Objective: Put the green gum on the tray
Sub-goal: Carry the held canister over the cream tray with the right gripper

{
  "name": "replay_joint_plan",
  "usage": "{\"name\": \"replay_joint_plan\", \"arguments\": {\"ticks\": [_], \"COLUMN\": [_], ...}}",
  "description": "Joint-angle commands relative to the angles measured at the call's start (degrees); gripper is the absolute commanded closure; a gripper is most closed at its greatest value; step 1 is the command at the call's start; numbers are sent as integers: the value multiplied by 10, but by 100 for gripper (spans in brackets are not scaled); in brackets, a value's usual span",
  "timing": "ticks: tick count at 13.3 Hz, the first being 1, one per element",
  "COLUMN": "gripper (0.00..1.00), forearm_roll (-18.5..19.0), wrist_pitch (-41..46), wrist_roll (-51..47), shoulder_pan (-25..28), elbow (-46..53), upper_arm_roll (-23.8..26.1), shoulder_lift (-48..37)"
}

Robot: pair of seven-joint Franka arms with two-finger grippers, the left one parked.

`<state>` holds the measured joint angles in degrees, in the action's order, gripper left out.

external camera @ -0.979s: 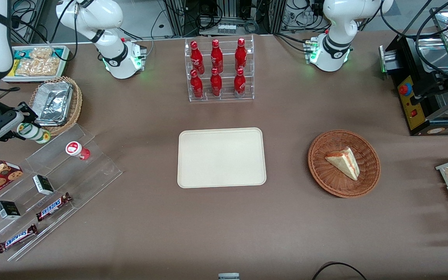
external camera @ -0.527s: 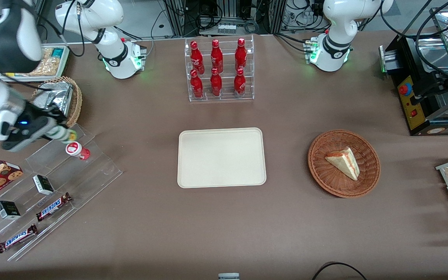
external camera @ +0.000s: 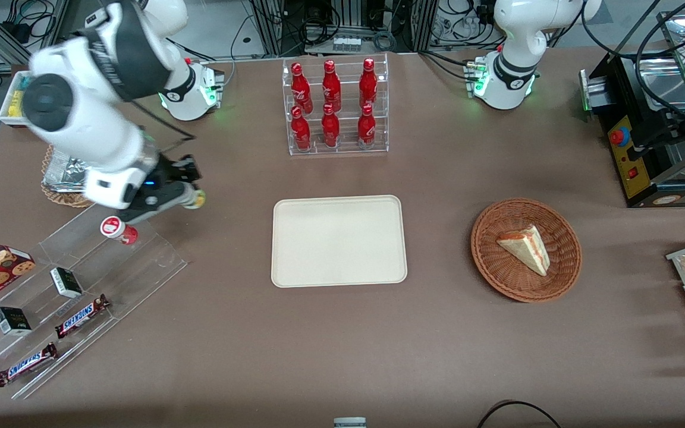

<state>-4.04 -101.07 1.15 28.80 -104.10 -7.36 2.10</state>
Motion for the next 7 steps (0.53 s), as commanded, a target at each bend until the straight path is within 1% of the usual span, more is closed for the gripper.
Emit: {"name": "replay_joint_plan", "arguments": {"ticks": [1,2,7], "gripper": [100,100,100], "forearm_roll": [-11,-11,-9], "wrist_pitch": [-43,-65,-191], "wrist_roll": [-95,-136,-294], "shoulder_pan": [62,90,167], "elbow": [31,31,31], "upper_arm_roll": [-7,-8,-7], "shoulder_lift": [56,72,154]}}
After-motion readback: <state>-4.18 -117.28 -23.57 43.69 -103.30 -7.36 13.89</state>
